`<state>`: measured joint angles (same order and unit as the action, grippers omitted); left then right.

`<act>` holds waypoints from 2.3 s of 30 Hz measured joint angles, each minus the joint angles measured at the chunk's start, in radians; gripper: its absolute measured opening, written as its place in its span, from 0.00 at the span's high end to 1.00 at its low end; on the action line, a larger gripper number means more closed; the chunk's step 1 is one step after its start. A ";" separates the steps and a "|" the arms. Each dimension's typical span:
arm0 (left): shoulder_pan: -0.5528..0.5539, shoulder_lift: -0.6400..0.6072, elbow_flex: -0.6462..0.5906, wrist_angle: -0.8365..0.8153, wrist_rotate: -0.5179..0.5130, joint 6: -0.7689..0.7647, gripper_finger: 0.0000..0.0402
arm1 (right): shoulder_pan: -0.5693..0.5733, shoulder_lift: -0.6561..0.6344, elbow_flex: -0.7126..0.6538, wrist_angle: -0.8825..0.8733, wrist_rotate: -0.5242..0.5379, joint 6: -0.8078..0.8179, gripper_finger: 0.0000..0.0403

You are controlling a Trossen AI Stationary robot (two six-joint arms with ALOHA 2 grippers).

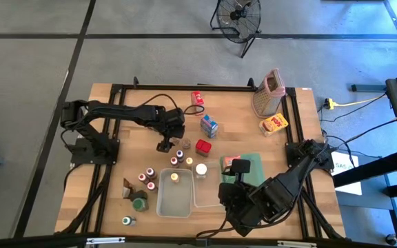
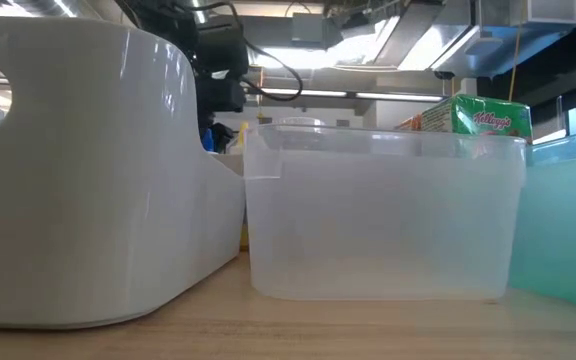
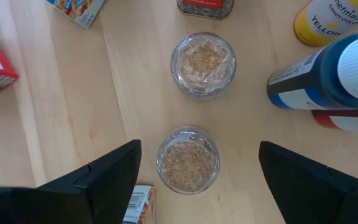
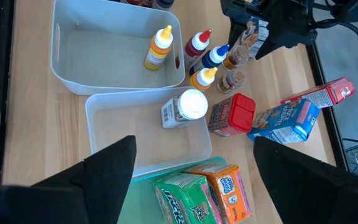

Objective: Pick & Place Kitchen Items
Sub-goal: Put the brown seasoning bottle into the white bin

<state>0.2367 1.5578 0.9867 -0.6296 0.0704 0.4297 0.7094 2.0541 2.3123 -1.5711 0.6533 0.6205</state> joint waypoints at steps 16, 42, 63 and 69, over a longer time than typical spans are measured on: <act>0.010 0.000 0.000 -0.003 0.012 0.003 0.20 | 0.000 0.000 0.000 0.000 0.000 -0.007 0.19; 0.047 0.000 0.000 0.000 0.056 0.021 0.20 | -0.001 0.000 0.000 0.000 0.000 -0.009 0.19; 0.047 0.000 -0.048 0.052 0.056 0.074 0.20 | -0.016 0.000 0.000 0.000 -0.002 -0.026 0.19; 0.048 0.052 -0.048 0.068 0.063 0.081 0.20 | -0.016 0.000 0.000 0.000 -0.002 -0.026 0.19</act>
<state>0.2844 1.6096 0.9389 -0.5614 0.1336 0.5112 0.6937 2.0544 2.3119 -1.5707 0.6518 0.5949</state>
